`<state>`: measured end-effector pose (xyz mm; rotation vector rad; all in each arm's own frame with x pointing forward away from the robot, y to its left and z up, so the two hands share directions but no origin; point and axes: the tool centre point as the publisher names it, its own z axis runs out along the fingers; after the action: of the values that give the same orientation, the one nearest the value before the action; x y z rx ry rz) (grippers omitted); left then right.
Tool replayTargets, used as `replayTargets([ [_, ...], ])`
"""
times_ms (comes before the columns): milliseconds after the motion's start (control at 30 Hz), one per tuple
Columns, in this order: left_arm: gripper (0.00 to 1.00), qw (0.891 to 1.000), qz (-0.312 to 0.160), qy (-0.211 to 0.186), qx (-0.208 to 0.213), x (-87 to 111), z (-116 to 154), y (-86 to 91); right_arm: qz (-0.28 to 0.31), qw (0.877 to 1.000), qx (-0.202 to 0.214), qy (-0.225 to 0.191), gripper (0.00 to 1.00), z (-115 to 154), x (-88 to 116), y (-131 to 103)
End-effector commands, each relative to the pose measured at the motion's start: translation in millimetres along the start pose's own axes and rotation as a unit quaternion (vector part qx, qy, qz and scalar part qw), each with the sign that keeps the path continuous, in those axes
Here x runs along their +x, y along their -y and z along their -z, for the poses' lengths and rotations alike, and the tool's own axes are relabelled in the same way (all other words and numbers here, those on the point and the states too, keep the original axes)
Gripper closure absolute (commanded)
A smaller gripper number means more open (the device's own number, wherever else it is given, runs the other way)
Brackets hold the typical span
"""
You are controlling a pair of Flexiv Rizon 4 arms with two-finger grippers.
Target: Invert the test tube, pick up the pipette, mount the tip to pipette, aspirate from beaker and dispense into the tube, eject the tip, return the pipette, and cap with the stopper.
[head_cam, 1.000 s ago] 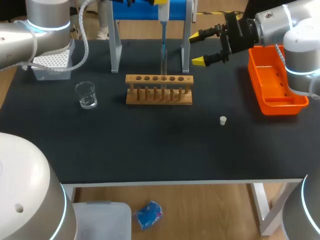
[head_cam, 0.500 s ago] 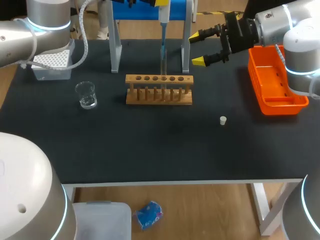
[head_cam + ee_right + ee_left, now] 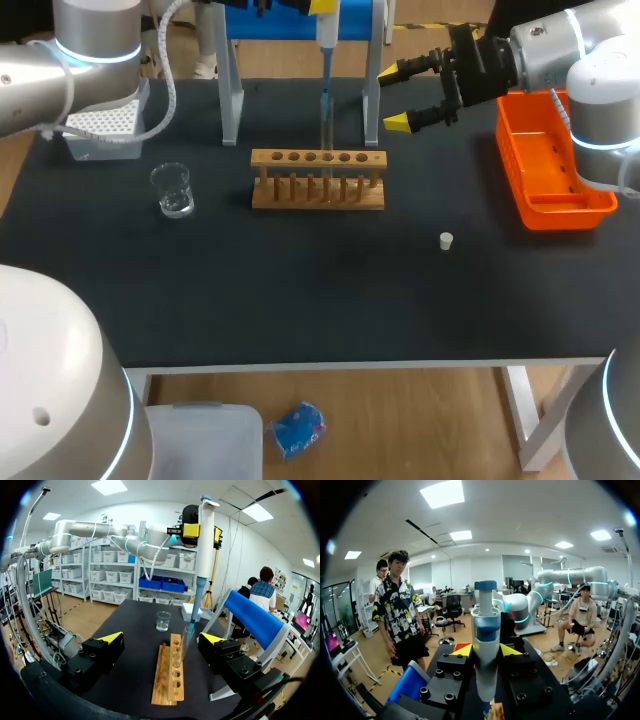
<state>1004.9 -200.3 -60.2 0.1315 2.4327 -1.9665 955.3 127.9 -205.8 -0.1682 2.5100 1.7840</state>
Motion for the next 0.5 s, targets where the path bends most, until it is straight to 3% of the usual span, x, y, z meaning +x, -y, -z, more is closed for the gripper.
replayTargets([
  [33,1.00,1.000,-0.002,0.003,-0.001,-0.3,1.7,2.4,0.000,1.000,0.000,0.000,0.00,0.8,0.6,0.0],
  [500,1.00,1.000,-0.005,0.004,-0.002,-5.8,3.5,2.9,0.000,1.000,0.000,0.000,0.00,0.8,0.6,0.0],
])
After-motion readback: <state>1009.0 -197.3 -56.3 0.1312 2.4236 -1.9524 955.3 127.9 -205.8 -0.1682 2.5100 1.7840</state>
